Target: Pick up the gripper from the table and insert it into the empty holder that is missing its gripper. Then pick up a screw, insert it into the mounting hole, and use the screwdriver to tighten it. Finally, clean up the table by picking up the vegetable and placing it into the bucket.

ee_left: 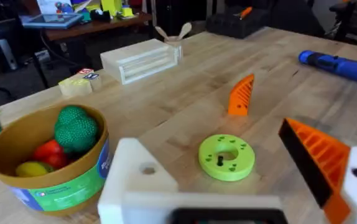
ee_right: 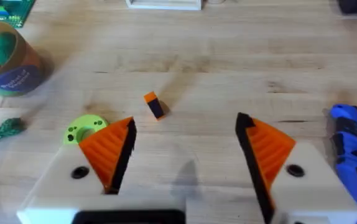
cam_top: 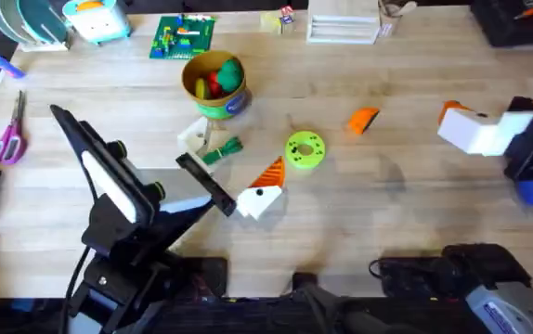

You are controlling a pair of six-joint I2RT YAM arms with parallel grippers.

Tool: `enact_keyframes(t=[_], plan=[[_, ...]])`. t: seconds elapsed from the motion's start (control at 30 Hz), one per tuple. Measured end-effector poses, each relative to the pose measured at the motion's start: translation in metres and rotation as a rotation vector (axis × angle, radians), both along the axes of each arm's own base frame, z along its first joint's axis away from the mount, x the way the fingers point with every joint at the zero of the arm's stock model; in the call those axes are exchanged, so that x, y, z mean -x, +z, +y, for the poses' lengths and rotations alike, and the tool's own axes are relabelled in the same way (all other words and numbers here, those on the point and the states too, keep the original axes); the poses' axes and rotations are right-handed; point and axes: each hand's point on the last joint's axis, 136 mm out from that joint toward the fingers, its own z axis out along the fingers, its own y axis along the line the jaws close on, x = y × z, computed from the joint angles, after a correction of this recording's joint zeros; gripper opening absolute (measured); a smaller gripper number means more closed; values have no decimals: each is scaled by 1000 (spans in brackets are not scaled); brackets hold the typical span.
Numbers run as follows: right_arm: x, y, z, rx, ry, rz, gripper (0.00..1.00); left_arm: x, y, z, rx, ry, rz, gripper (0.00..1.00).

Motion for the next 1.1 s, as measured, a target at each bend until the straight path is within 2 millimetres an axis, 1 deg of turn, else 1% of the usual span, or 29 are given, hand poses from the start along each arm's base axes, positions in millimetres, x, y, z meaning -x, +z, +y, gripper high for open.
enact_keyframes(t=[0.27, 0.37, 0.73, 0.8, 0.9, 1.1], plan=[[0, 0, 0, 0, 0, 0, 991, 0, 0, 0, 0, -2, 0, 993], [0, 0, 0, 0, 0, 0, 991, 3, 0, -3, 2, -26, -1, 993], [-5, 6, 0, 10, 10, -26, 992, 35, 2, -28, 14, -264, 3, 994], [-9, 1, 1, 24, 19, -5, 991, 40, 2, -31, 16, -295, 6, 993], [-18, -11, 3, 46, 52, 60, 992, 45, 1, -33, 21, -326, 14, 993], [-37, -34, 20, 136, 213, 198, 991, 49, 1, -35, 26, -351, 21, 995]])
